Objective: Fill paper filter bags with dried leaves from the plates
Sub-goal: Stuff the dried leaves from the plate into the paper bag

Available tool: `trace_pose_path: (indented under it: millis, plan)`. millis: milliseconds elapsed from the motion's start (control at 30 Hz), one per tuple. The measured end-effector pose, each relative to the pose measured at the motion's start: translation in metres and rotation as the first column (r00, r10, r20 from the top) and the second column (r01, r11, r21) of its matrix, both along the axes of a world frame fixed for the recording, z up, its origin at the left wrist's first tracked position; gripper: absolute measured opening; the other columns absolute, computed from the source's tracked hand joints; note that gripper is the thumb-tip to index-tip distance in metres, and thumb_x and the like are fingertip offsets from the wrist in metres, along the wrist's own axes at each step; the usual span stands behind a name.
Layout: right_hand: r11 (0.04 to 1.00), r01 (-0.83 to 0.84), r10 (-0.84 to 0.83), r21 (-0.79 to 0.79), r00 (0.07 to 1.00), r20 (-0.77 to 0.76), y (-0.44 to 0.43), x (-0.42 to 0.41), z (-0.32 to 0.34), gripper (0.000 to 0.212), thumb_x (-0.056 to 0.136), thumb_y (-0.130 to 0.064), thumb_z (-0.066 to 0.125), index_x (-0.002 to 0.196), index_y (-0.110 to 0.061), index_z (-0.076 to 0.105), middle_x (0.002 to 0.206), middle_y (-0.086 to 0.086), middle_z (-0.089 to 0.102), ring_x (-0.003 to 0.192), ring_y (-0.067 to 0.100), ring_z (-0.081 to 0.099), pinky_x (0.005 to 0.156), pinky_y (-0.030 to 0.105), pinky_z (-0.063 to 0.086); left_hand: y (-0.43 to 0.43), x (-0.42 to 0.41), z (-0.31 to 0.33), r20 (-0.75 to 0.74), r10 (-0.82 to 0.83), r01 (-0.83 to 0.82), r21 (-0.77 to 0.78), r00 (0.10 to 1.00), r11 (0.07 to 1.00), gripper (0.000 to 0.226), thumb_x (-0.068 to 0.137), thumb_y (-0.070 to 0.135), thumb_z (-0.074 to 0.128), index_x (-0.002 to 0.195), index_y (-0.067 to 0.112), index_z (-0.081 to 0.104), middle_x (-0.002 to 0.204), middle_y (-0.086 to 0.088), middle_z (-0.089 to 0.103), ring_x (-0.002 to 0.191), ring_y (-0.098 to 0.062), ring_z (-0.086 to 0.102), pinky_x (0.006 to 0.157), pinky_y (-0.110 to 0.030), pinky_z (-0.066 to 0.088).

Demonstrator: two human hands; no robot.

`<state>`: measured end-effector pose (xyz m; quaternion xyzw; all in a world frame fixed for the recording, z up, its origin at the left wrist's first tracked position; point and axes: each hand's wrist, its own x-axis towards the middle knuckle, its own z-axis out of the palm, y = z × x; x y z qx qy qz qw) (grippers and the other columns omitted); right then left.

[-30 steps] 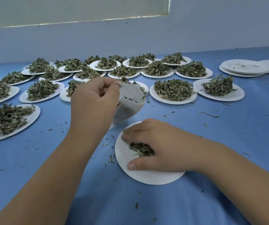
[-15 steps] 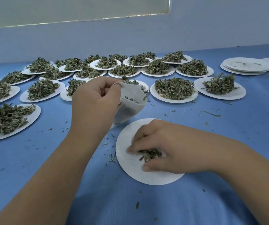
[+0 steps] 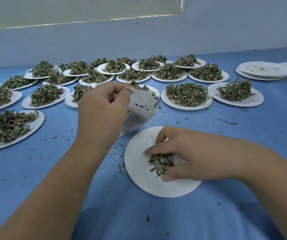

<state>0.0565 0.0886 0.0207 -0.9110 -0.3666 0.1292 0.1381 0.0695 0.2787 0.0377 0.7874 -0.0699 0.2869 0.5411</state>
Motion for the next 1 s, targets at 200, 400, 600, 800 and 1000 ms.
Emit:
trace_pose_path:
  millis: [200, 400, 600, 800, 1000]
  plan:
    - [0.999, -0.006, 0.005, 0.034, 1.000, 0.017, 0.007, -0.001, -0.003, 0.040, 0.088, -0.039, 0.065, 0.128, -0.044, 0.057, 0.110, -0.019, 0.042, 0.080, -0.024, 0.036, 0.068, 0.007, 0.030, -0.001, -0.001, 0.000, 0.005, -0.005, 0.005, 0.003, 1.000, 1.000, 0.025, 0.092, 0.013, 0.058, 0.078, 0.030, 0.070, 0.054, 0.002, 0.048, 0.036, -0.003, 0.034, 0.040, -0.008, 0.026]
    - [0.997, 0.027, -0.032, 0.071, 0.997, 0.075, 0.012, -0.002, -0.003, 0.028, 0.089, -0.032, 0.064, 0.117, -0.037, 0.068, 0.093, -0.020, 0.045, 0.084, -0.005, 0.040, 0.079, 0.016, 0.037, -0.002, 0.000, -0.001, 0.008, -0.001, 0.000, 0.022, 1.000, 1.000, 0.026, 0.092, 0.013, 0.058, 0.078, 0.031, 0.069, 0.053, 0.002, 0.049, 0.038, -0.003, 0.036, 0.041, -0.008, 0.028]
    - [0.997, 0.009, -0.018, 0.073, 0.992, 0.124, 0.013, -0.006, 0.000, 0.017, 0.089, -0.025, 0.061, 0.100, -0.031, 0.073, 0.091, -0.015, 0.055, 0.082, 0.002, 0.047, 0.078, 0.024, 0.045, -0.002, 0.000, -0.002, 0.008, 0.012, -0.012, 0.037, 1.000, 0.999, 0.025, 0.092, 0.013, 0.058, 0.080, 0.030, 0.070, 0.058, -0.005, 0.054, 0.040, -0.002, 0.039, 0.042, -0.008, 0.029]
    - [0.992, 0.007, -0.024, 0.126, 0.990, 0.136, 0.012, -0.008, 0.001, 0.019, 0.080, -0.016, 0.059, 0.086, -0.027, 0.073, 0.082, -0.010, 0.064, 0.076, 0.006, 0.056, 0.069, 0.025, 0.049, -0.003, -0.001, -0.002, 0.010, 0.000, -0.001, 0.058, 1.000, 0.998, 0.022, 0.092, 0.013, 0.058, 0.081, 0.028, 0.071, 0.063, -0.013, 0.054, 0.042, -0.003, 0.038, 0.043, -0.009, 0.030]
    - [0.827, 0.152, -0.095, 0.542, 0.987, -0.132, -0.013, 0.006, 0.023, 0.010, 0.077, -0.017, 0.075, 0.078, -0.027, 0.076, 0.074, -0.004, 0.072, 0.064, 0.007, 0.066, 0.061, 0.019, 0.052, -0.005, -0.001, -0.004, 0.006, -0.013, 0.012, 0.096, 1.000, 0.995, 0.023, 0.092, 0.013, 0.059, 0.078, 0.028, 0.070, 0.055, -0.007, 0.044, 0.041, -0.004, 0.034, 0.043, -0.010, 0.028]
